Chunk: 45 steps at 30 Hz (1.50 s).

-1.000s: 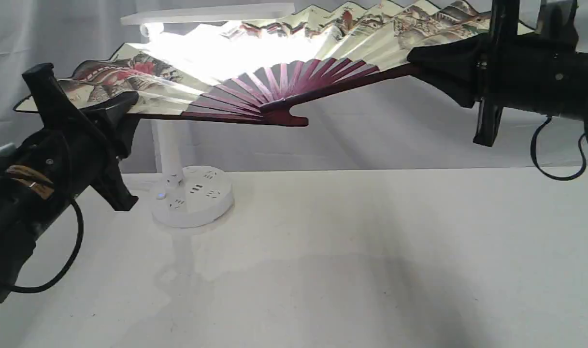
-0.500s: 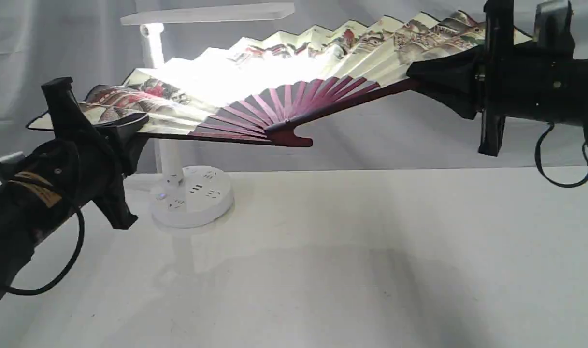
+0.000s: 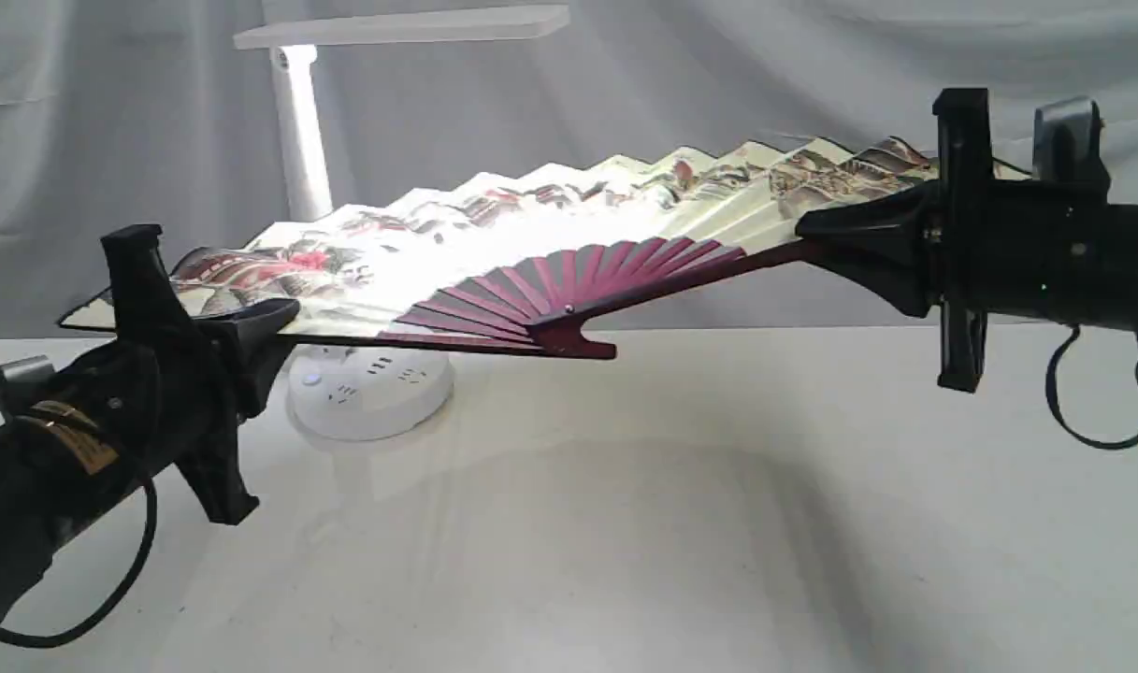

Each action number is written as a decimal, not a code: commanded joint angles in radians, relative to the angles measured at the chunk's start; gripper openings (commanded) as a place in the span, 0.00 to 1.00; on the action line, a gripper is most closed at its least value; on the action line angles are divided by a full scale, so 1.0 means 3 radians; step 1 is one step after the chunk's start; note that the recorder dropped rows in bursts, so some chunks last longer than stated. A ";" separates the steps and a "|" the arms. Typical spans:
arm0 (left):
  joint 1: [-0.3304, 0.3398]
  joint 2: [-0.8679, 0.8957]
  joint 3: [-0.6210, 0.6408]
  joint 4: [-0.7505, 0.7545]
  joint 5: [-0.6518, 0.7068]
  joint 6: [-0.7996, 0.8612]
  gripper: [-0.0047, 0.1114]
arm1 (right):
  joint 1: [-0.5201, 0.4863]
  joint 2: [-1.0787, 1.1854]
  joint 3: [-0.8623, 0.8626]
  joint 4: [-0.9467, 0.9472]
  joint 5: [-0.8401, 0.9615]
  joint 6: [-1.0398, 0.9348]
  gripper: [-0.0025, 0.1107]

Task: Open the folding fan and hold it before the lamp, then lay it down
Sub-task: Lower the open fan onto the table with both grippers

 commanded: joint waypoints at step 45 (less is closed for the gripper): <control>-0.0396 0.1720 -0.0988 -0.0295 -0.0302 0.0069 0.06 | -0.1111 0.1140 0.0546 0.0140 -0.0291 -0.1053 0.02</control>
